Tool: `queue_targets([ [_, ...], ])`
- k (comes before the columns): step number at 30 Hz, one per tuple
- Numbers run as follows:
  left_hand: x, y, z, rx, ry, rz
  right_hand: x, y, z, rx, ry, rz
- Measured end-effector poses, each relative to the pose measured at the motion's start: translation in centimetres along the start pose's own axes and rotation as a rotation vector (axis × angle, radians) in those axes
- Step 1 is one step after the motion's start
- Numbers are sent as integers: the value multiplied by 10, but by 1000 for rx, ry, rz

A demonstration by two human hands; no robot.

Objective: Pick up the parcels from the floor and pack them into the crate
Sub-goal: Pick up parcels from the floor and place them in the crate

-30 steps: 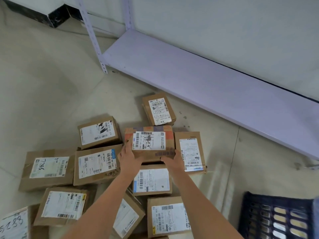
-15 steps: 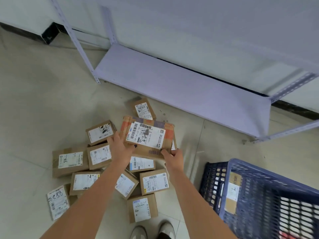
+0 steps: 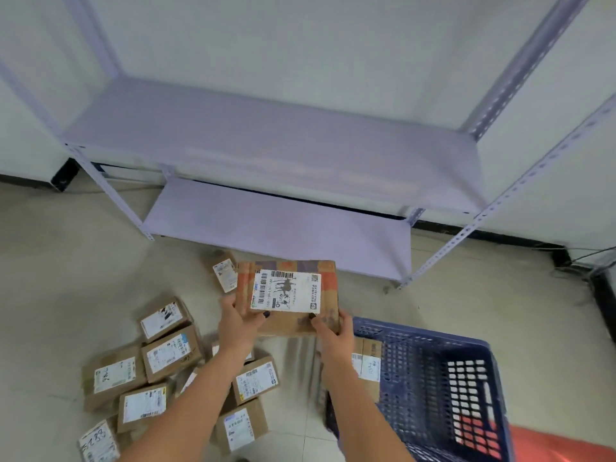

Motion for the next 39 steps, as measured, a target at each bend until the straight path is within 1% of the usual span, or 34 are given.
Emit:
queue_targets([
  [4, -48, -4, -52, -42, 45, 100, 2, 31, 66, 53, 59, 85],
  [8, -92, 0, -110, -171, 51, 206, 25, 52, 147, 38, 56, 145],
  [10, -111, 3, -140, -242, 92, 245, 43, 59, 188, 31, 73, 157],
  [11, -119, 7, -155, -265, 134, 255, 50, 62, 208, 11, 81, 156],
  [14, -143, 12, -203, -210, 253, 261, 69, 73, 257, -48, 129, 155],
  [16, -158, 16, -232, -214, 274, 282, 81, 77, 283, -78, 149, 169],
  [19, -174, 24, -267, -258, 269, 298, 95, 77, 312, -100, 133, 191],
  [23, -181, 48, -306, -266, 255, 338, 115, 53, 335, -120, 143, 131],
  [28, -165, 95, -333, -215, 271, 358, 137, -7, 342, -311, 82, -28],
  [30, -153, 117, -339, -183, 274, 348, 143, -33, 339, -386, 88, -68],
  [31, -148, 128, -341, -144, 260, 343, 146, -46, 337, -417, 99, -80],
  [34, -137, 156, -339, 93, 225, 301, 155, -78, 329, -474, 161, -109],
  [39, -121, 196, -339, 154, 191, 306, 169, -120, 311, -564, 277, -140],
])
Point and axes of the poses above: each hand's wrist, its own x-axis towards the middle knuckle, its own z-axis out of the back of the hand, y = z × x, the point moved 5 cm from there along x, towards the middle knuckle, and after that the axes turned 9 degrees about -x, right-handed, at the moved point
